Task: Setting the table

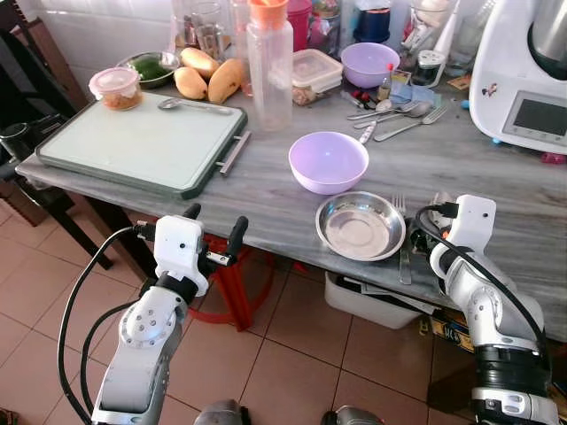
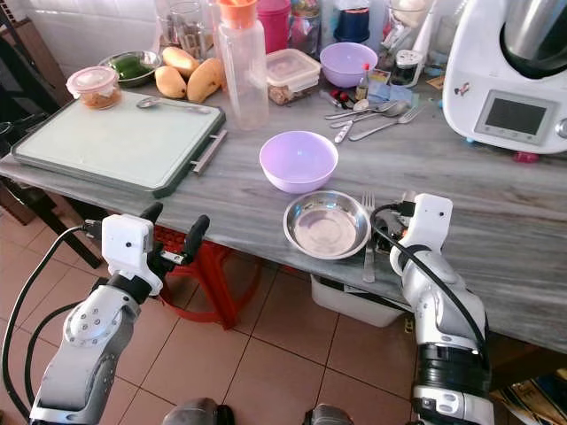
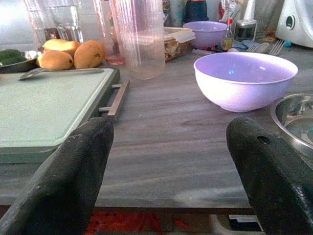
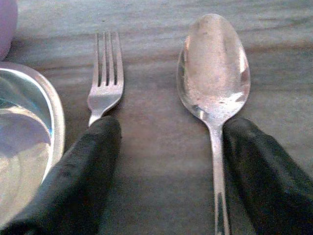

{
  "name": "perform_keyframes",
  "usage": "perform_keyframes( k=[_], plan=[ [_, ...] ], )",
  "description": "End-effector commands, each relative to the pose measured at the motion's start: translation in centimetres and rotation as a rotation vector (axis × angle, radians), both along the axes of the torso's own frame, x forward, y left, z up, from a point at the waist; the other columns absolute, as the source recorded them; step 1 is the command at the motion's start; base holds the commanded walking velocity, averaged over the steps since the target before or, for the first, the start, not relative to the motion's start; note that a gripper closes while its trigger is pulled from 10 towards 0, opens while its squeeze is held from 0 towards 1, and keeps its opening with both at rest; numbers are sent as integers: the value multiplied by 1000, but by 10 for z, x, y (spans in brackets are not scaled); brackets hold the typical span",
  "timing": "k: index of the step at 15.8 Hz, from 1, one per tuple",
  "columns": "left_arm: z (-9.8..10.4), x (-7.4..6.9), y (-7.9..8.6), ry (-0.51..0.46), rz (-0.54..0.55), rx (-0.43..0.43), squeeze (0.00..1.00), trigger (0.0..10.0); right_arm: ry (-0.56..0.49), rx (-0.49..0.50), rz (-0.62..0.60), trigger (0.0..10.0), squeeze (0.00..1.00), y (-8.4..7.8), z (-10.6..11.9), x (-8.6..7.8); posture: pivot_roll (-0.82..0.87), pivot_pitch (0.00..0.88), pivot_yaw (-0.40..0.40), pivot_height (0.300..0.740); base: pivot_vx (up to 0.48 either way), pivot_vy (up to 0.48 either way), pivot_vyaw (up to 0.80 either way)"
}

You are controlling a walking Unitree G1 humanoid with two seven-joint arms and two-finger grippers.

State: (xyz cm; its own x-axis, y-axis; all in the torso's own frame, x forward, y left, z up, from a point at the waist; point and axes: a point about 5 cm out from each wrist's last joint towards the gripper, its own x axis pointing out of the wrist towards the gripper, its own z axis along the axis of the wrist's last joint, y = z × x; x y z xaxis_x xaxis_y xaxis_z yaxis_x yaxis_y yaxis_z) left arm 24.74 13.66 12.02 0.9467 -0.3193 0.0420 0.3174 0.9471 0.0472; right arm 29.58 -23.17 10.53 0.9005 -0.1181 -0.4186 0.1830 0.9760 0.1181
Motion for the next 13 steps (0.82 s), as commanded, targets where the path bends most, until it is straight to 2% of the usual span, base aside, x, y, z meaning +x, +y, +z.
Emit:
perform_keyframes(
  k=[1,7,13],
  plan=[
    [-1,1,0,2,4,13,0,10000,59,-11,-38,10000,1000,-7,-10,-8,11,18,63,740,0,0,0],
    [-1,3,-1,-4,2,11,0,10000,33,-55,-47,10000,1000,-10,-1,-11,8,11,61,740,0,0,0],
    [-2,3,-1,-5,2,9,0,10000,-14,-99,-85,10000,1000,-13,7,-25,-1,10,62,740,0,0,0]
  ],
)
